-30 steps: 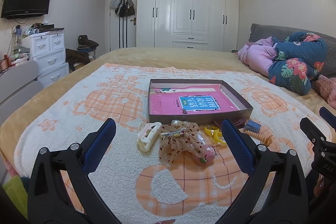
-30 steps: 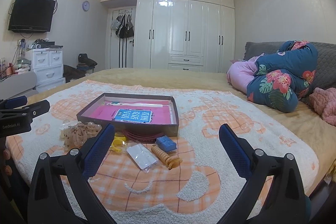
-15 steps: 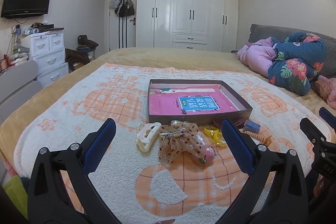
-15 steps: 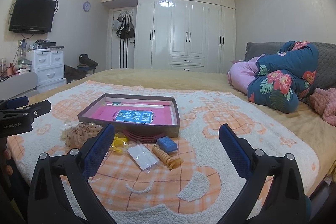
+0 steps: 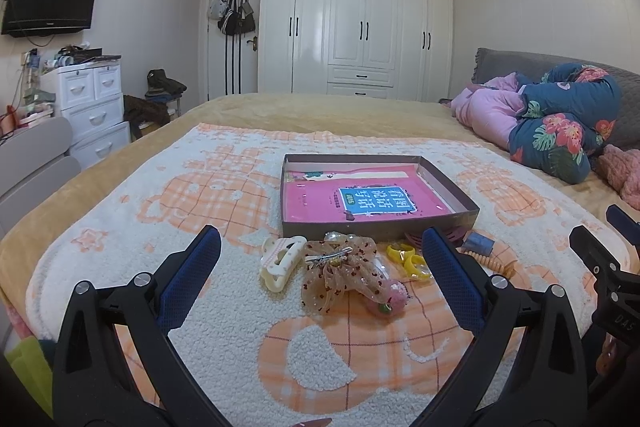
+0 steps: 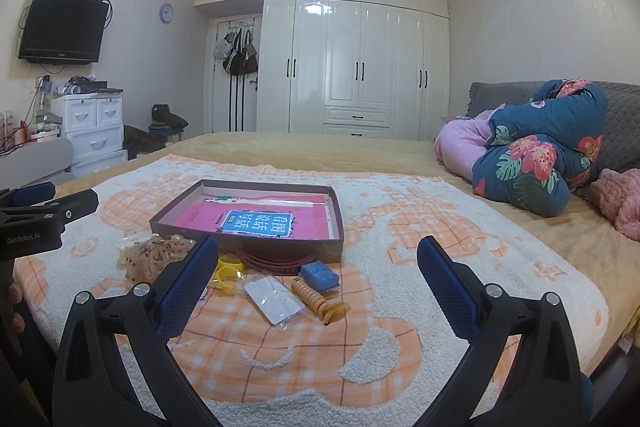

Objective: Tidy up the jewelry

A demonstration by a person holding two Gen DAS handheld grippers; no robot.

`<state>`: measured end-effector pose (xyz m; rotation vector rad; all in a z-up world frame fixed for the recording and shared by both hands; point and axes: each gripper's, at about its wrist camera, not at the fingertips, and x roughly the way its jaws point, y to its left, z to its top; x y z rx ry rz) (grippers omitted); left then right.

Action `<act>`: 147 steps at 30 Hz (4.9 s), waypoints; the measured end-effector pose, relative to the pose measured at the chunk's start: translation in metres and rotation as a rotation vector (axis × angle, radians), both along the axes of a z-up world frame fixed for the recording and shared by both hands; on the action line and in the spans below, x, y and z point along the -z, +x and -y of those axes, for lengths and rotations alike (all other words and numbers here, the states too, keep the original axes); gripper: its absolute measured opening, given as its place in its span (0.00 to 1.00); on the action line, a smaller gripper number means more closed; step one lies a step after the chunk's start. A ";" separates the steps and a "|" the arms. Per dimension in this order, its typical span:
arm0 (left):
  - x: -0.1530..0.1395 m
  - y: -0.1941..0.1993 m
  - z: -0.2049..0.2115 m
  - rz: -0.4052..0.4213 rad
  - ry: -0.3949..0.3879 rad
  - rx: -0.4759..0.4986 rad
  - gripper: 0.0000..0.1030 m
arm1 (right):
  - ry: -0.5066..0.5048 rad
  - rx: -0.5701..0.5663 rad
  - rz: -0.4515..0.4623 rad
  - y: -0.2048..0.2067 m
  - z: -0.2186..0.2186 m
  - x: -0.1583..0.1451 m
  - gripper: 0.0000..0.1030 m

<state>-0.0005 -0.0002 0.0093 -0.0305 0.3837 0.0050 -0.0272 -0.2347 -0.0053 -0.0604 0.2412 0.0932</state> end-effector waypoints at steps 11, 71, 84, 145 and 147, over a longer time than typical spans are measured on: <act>0.001 0.000 -0.001 -0.007 -0.013 0.019 0.90 | -0.013 -0.034 -0.003 0.000 -0.006 0.001 0.94; 0.077 0.100 -0.020 -0.393 -0.213 0.141 0.48 | -0.156 -0.345 -0.461 0.125 -0.048 0.091 0.22; 0.048 0.078 -0.019 -0.283 -0.205 0.233 0.11 | -0.090 -0.345 -0.419 0.111 -0.036 0.076 0.20; 0.066 0.235 -0.010 -0.388 -0.143 0.227 0.49 | -0.050 -0.101 -0.504 0.283 -0.016 0.058 0.24; 0.065 0.233 -0.010 -0.381 -0.133 0.219 0.57 | -0.036 -0.105 -0.495 0.280 -0.015 0.057 0.39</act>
